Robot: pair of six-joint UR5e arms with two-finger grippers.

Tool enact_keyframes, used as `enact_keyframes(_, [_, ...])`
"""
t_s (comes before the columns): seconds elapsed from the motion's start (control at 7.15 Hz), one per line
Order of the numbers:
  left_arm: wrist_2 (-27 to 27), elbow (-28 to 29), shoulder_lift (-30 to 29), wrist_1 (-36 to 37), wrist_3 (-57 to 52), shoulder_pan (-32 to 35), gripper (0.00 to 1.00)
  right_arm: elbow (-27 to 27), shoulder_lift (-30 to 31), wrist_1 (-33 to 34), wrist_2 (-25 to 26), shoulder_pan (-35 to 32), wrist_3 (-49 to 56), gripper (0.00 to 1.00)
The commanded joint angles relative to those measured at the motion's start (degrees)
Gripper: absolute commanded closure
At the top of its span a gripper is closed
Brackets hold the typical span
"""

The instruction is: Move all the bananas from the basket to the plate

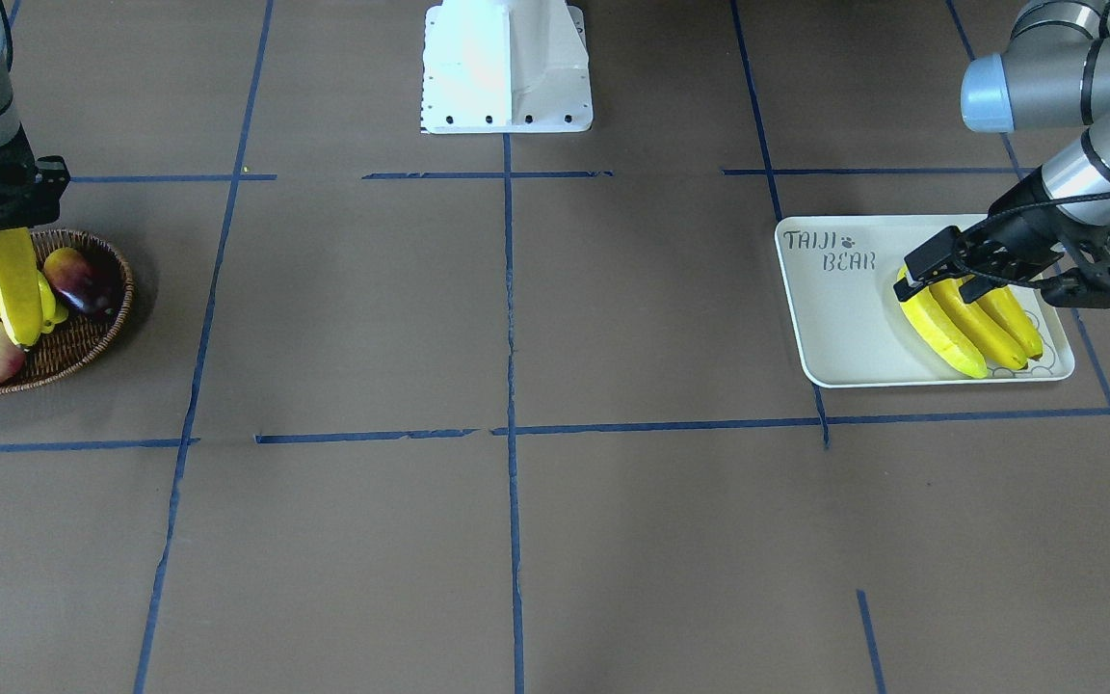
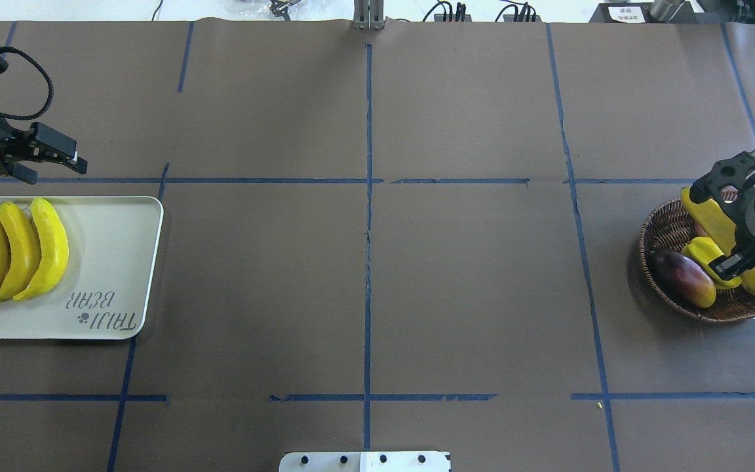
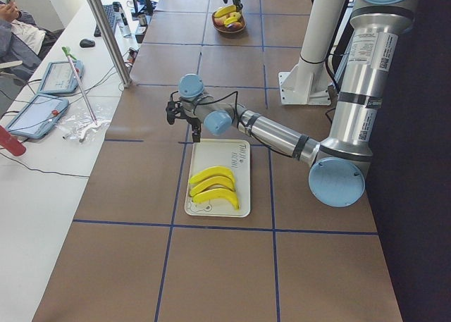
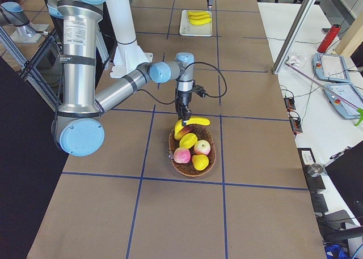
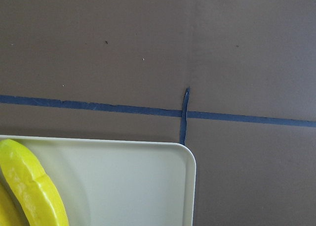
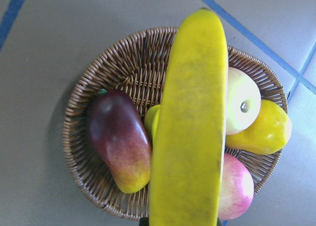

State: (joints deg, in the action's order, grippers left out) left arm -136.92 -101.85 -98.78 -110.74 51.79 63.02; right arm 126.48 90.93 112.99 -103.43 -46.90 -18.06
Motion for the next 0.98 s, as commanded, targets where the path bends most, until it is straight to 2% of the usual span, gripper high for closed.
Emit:
enact_keyframes(0.0, [-0.1,0.0,-0.4,0.0,0.1,0.0,0.0,-1.4,-8.5,4.5,-0.1,-0.7,-1.4,0.97])
enact_keyframes(0.7, [-0.3,0.4,-1.1,-0.1,0.1,0.0,0.0,-5.5,-20.9,4.0,-0.4,-0.6,-20.4,0.95])
enact_keyframes(0.84, [-0.3,0.7,-1.8,-0.1,0.2,0.0,0.0,-5.5,-21.4,0.2,-0.4,-0.5,-24.0,0.95])
